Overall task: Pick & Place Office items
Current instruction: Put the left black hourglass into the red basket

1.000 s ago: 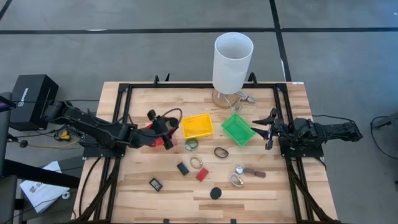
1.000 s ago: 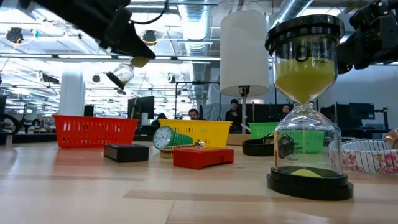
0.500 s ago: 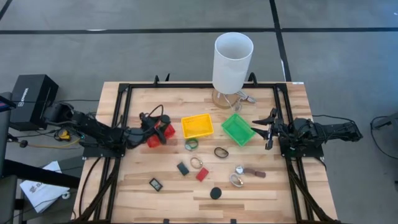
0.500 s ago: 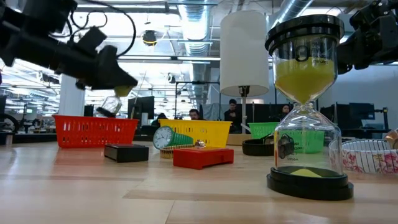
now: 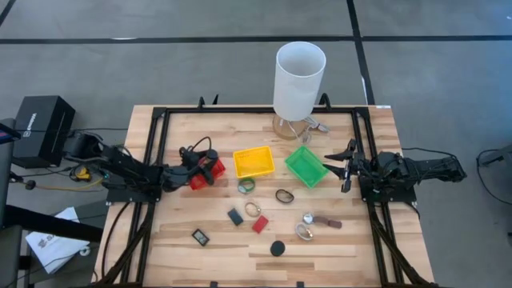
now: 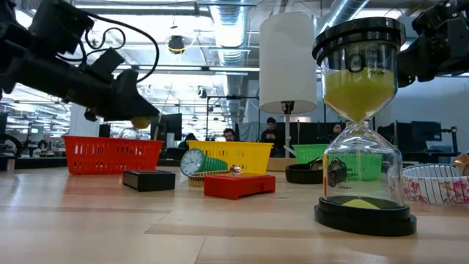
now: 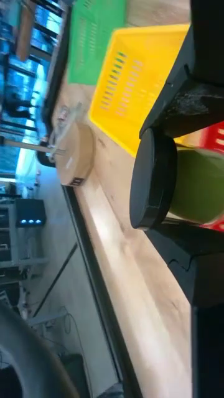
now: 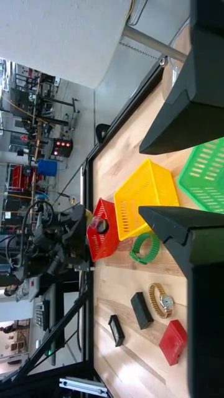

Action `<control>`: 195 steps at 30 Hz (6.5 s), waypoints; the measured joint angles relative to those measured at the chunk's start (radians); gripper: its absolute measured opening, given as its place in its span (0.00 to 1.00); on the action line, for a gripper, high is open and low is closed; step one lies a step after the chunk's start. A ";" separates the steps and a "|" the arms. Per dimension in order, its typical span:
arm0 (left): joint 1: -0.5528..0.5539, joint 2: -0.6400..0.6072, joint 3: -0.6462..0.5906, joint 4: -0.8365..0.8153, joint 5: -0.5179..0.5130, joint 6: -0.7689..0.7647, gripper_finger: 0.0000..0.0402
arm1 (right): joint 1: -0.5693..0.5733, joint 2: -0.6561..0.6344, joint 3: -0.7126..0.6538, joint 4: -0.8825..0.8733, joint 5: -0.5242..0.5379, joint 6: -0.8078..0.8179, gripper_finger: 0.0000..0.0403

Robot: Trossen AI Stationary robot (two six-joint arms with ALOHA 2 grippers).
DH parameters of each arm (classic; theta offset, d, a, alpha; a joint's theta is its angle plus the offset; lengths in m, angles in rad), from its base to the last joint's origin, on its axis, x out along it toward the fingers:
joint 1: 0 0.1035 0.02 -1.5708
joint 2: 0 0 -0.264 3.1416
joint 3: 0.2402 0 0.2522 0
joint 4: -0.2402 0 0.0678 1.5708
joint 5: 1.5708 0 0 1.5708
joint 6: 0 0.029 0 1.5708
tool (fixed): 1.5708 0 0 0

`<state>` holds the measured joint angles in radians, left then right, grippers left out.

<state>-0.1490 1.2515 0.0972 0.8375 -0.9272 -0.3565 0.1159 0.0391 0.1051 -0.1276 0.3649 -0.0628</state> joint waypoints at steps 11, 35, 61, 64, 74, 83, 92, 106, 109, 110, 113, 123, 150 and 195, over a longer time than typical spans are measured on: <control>0.031 0.188 0.001 0.156 0.017 -0.051 0.52 | 0.000 0.000 0.000 0.001 0.000 -0.042 0.34; 0.023 0.191 0.022 0.177 0.026 0.021 0.70 | 0.000 0.000 0.000 0.001 0.000 -0.042 0.34; -0.047 0.024 0.019 0.053 0.008 0.092 0.70 | 0.000 0.000 0.000 0.000 0.000 -0.015 0.34; -0.079 -0.027 0.019 0.055 -0.014 0.146 0.70 | 0.000 0.000 0.000 0.000 0.000 -0.015 0.34; -0.174 -0.151 0.019 -0.058 -0.048 0.134 0.65 | 0.000 0.000 0.000 -0.001 0.000 -0.015 0.34; -0.069 0.016 0.019 -0.088 0.063 0.033 0.61 | 0.000 0.000 0.000 0.000 0.000 -0.016 0.34; -0.098 -0.131 0.019 -0.073 0.045 0.190 0.63 | 0.000 0.000 0.000 0.000 0.000 -0.015 0.34; -0.059 -0.348 0.262 -0.609 0.261 0.455 0.73 | 0.000 0.000 0.000 0.000 0.000 -0.024 0.34; 0.003 -0.295 0.444 -0.946 0.385 0.423 0.73 | 0.000 0.000 0.000 0.000 0.000 -0.024 0.34; 0.027 -0.269 0.501 -1.055 0.427 0.404 0.73 | 0.000 0.000 0.000 0.000 0.000 -0.024 0.34; 0.103 -0.161 0.646 -1.326 0.575 0.402 0.73 | 0.000 0.000 0.000 0.000 0.000 -0.024 0.34; 0.205 0.169 0.837 -1.575 0.691 0.597 0.73 | 0.000 0.000 0.000 0.000 0.000 -0.024 0.34; 0.251 0.219 0.821 -1.573 0.666 0.779 0.70 | 0.000 0.000 0.000 0.000 0.000 -0.025 0.34; 0.219 -0.275 0.309 -0.882 0.510 0.062 0.42 | 0.000 0.000 0.000 0.003 0.000 -0.024 0.34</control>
<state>0.0703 0.9765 0.4058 -0.0446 -0.4174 -0.2941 0.1161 0.0387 0.1047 -0.1241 0.3649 -0.0864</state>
